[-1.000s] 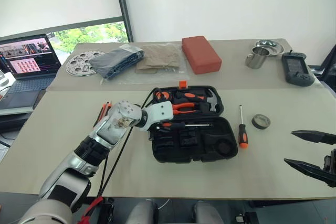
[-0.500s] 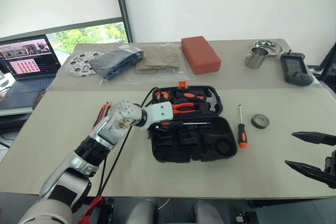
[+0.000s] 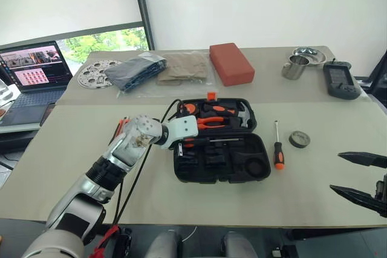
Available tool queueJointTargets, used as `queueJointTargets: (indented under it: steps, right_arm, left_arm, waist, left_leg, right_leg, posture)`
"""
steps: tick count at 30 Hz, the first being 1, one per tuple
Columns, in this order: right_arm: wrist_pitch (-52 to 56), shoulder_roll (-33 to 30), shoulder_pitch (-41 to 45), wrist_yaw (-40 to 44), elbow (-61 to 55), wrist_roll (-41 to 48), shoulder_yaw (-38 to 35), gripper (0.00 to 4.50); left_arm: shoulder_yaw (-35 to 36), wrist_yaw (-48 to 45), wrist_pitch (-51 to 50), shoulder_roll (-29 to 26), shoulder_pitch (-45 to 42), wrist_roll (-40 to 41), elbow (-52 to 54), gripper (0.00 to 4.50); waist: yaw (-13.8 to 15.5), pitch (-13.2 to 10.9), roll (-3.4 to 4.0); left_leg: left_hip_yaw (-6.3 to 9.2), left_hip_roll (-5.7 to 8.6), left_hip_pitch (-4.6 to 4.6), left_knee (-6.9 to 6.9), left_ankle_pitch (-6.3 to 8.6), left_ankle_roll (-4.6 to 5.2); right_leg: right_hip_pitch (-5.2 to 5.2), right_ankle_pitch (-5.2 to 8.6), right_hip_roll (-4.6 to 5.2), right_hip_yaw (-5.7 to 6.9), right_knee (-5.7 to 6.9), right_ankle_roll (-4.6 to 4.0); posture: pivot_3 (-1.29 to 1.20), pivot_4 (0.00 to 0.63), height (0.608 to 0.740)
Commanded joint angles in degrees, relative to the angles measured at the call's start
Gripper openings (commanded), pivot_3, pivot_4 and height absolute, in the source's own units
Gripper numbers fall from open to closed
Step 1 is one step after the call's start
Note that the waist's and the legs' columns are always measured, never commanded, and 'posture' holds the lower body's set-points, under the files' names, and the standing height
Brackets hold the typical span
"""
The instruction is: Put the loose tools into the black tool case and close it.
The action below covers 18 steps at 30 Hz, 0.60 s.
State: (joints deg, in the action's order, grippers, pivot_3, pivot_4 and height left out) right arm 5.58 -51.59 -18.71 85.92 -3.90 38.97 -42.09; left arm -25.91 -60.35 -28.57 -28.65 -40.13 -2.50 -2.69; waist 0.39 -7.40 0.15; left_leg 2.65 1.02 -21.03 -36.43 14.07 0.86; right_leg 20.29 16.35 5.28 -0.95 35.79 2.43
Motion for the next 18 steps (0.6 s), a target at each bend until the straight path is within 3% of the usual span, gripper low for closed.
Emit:
queueJointTargets:
  steps: [1, 3, 6, 15, 18]
  right_arm:
    - [-1.2, -0.2, 0.3, 0.2, -0.2, 0.1, -1.6, 4.50]
    - [-1.3, -0.1, 0.2, 0.2, -0.3, 0.1, -1.6, 4.50]
    - [-1.4, 0.1, 0.1, -0.1, -0.4, 0.1, -1.6, 4.50]
    - [-1.3, 0.4, 0.3, -0.8, -0.8, -0.1, -1.6, 4.50]
    - [-1.1, 0.5, 0.1, -1.1, -1.3, 0.0, -1.7, 4.50]
  left_arm:
    - [6.0, -0.7, -2.8, 1.0, -3.4, 5.2, 4.4, 4.44]
    - [8.1, -0.5, -3.7, 2.3, -4.3, 7.6, 4.2, 4.44]
    - [11.8, 1.6, -0.6, 6.1, -4.6, 10.9, 0.3, 3.66]
    - [14.2, -1.3, 15.1, 13.5, 1.1, 15.0, -13.4, 0.15]
    - [13.4, -1.4, 18.3, 14.3, 1.6, 13.6, -17.4, 0.04]
  waist:
    - [0.0, 0.0, 0.00]
    - [0.1, 0.0, 0.00]
    - [0.2, 0.0, 0.01]
    - [-0.3, 0.0, 0.00]
    - [-0.2, 0.0, 0.00]
  left_leg:
    - [0.01, 0.00, 0.00, 0.00, 0.00, 0.00]
    - [0.06, 0.00, 0.01, -0.01, 0.00, 0.00]
    - [0.09, 0.01, 0.00, -0.05, 0.00, 0.00]
    - [0.07, 0.03, 0.02, -0.03, 0.00, 0.00]
    - [0.08, 0.05, 0.03, -0.09, 0.00, 0.00]
  right_leg:
    - [0.01, -0.08, 0.00, 0.00, 0.00, -0.14]
    - [0.01, -0.09, 0.01, 0.00, -0.02, -0.18]
    - [-0.04, -0.08, 0.03, 0.00, -0.03, -0.16]
    - [-0.04, -0.11, -0.01, -0.01, 0.01, -0.21]
    - [-0.03, -0.11, 0.00, 0.01, 0.00, -0.21]
  posture:
    - [0.00, 0.150, 0.707]
    - [0.00, 0.150, 0.707]
    - [0.00, 0.150, 0.707]
    - [0.00, 0.150, 0.707]
    - [0.00, 0.150, 0.707]
